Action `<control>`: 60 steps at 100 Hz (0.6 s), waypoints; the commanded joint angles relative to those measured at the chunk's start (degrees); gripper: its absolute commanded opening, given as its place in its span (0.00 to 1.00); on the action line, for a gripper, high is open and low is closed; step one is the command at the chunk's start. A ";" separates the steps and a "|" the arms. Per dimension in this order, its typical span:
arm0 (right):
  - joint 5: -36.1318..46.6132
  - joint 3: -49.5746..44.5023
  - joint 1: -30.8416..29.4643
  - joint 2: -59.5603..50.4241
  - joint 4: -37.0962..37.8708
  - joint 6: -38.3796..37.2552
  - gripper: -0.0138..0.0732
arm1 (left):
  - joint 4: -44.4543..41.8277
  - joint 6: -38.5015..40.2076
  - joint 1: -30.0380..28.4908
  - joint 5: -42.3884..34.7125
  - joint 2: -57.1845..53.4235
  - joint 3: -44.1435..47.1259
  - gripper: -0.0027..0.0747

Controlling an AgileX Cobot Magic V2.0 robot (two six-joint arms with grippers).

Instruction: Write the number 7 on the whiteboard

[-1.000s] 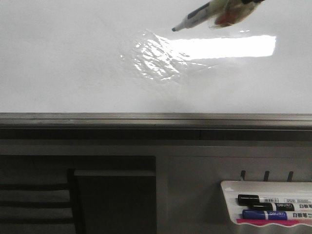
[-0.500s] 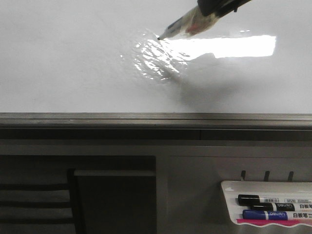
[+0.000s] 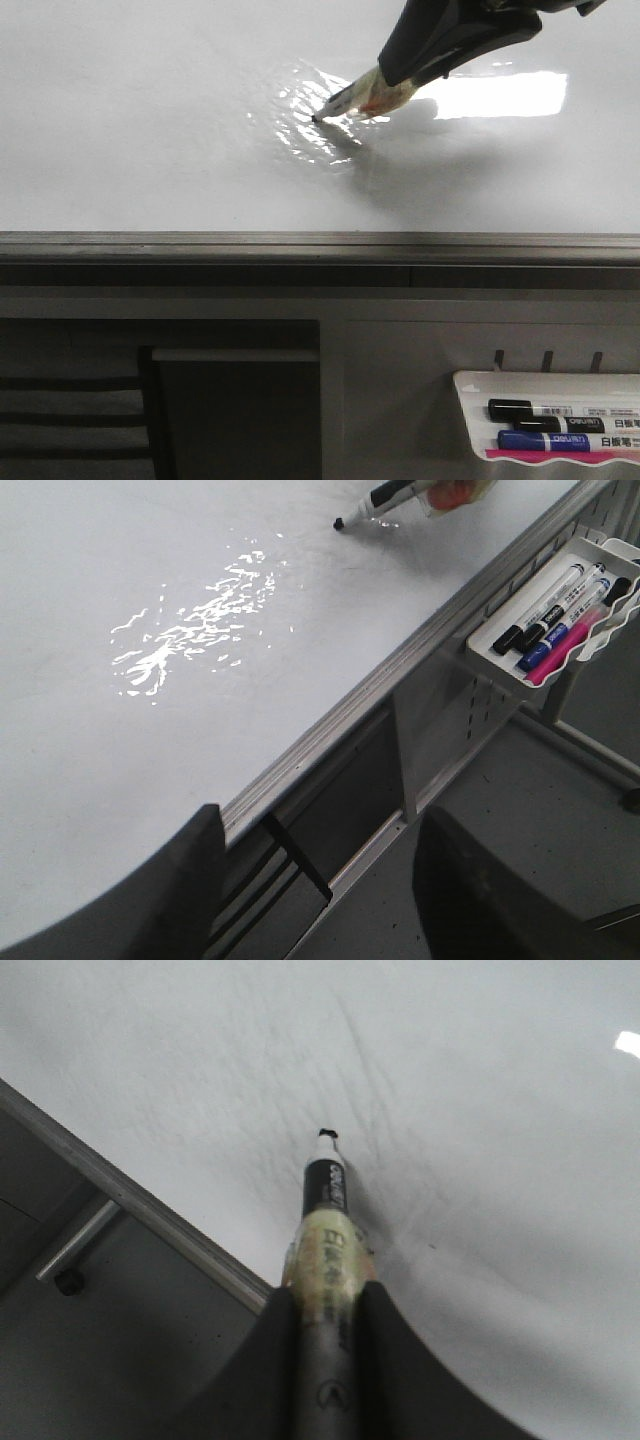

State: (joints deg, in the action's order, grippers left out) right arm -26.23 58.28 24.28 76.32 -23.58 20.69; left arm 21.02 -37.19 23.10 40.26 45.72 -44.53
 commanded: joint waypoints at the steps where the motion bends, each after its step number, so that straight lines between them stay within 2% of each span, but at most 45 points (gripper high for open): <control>1: 4.58 1.47 -1.46 -0.93 0.02 0.02 0.10 | 1.72 0.61 -0.22 -3.93 -0.03 -1.47 0.53; 32: -2.22 1.47 -9.57 -2.97 1.53 0.02 0.10 | 1.72 0.61 -0.22 -4.00 -0.03 -1.47 0.53; 60: -3.22 1.47 -10.16 -3.26 1.68 0.02 0.10 | 1.62 0.61 -0.22 -4.08 -0.03 -1.47 0.53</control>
State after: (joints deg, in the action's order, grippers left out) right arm -33.92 58.38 15.55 73.78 -25.44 20.90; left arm 21.02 -37.19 23.10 40.26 45.72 -44.53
